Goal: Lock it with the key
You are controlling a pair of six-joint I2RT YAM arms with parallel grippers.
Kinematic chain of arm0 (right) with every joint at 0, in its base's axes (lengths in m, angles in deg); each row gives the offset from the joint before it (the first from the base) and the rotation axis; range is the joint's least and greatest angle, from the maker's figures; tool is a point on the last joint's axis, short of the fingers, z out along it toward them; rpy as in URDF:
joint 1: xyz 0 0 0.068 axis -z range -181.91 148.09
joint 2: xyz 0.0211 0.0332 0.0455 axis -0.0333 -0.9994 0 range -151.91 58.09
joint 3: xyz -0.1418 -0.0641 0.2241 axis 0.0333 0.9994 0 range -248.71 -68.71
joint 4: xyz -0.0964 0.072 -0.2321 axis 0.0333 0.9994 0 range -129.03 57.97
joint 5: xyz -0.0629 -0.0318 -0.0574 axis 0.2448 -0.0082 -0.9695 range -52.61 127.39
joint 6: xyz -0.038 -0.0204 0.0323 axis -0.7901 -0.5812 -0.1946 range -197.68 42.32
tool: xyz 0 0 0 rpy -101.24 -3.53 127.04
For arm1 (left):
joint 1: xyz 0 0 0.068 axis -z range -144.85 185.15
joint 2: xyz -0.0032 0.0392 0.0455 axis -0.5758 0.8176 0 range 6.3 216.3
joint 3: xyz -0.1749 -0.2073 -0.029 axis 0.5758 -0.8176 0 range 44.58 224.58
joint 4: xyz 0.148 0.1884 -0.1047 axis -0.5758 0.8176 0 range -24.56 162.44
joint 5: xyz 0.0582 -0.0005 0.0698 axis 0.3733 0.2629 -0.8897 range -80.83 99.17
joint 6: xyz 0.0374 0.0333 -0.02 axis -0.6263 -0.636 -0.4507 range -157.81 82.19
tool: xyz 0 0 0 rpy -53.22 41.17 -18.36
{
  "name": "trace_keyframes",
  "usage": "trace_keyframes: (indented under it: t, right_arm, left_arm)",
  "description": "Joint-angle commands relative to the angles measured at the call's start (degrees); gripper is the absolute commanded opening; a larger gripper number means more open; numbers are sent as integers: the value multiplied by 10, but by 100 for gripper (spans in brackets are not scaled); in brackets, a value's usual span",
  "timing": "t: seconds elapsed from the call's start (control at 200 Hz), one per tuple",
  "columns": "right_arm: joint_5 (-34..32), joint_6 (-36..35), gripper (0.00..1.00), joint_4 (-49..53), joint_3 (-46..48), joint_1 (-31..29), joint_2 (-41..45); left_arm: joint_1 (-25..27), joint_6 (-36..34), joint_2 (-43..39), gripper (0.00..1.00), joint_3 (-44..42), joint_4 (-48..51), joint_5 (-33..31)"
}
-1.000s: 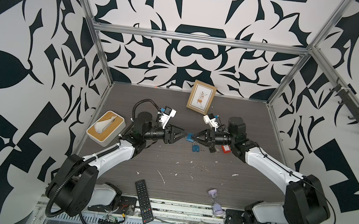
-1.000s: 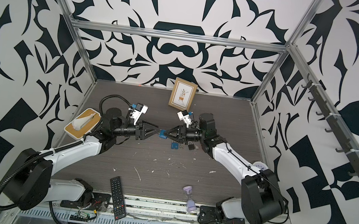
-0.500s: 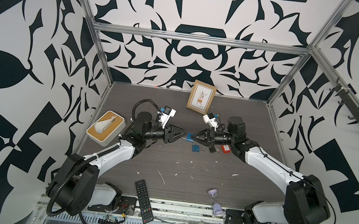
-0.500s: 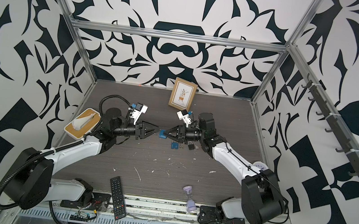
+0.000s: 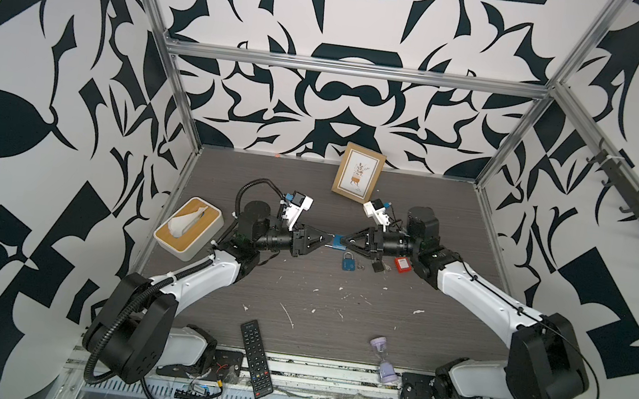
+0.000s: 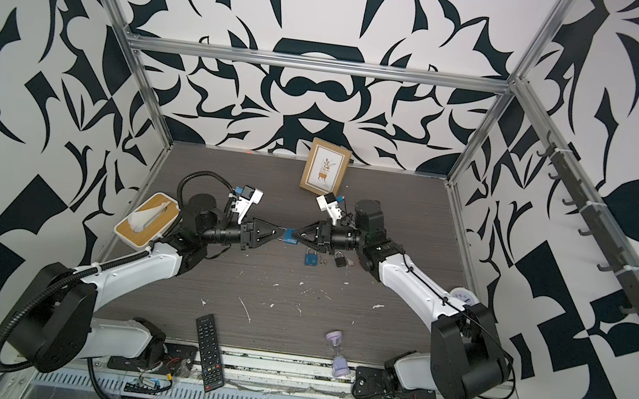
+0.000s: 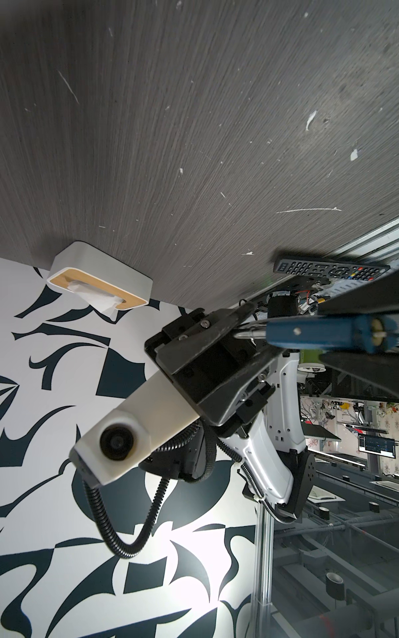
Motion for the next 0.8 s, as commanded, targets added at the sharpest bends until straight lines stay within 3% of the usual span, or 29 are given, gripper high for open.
trace_keyframes:
  t: [0.0,0.25,0.405,0.57,0.795]
  right_arm:
    - [-13,-18,0,-44,-19,9,29]
    - [-3,-32,0,-55,-12,11,29]
    - [-3,-80,0,-42,-7,11,26]
    - [-16,-159,0,-52,14,11,37]
    - [-32,-160,0,-98,30,11,39]
  left_arm:
    - [1,4,-10,26,-7,-13,18]
    - [1,6,-17,10,-8,-12,22]
    - [1,50,-15,0,-12,-60,39]
    - [1,162,9,0,0,-150,82]
    - [1,245,32,0,3,-238,95]
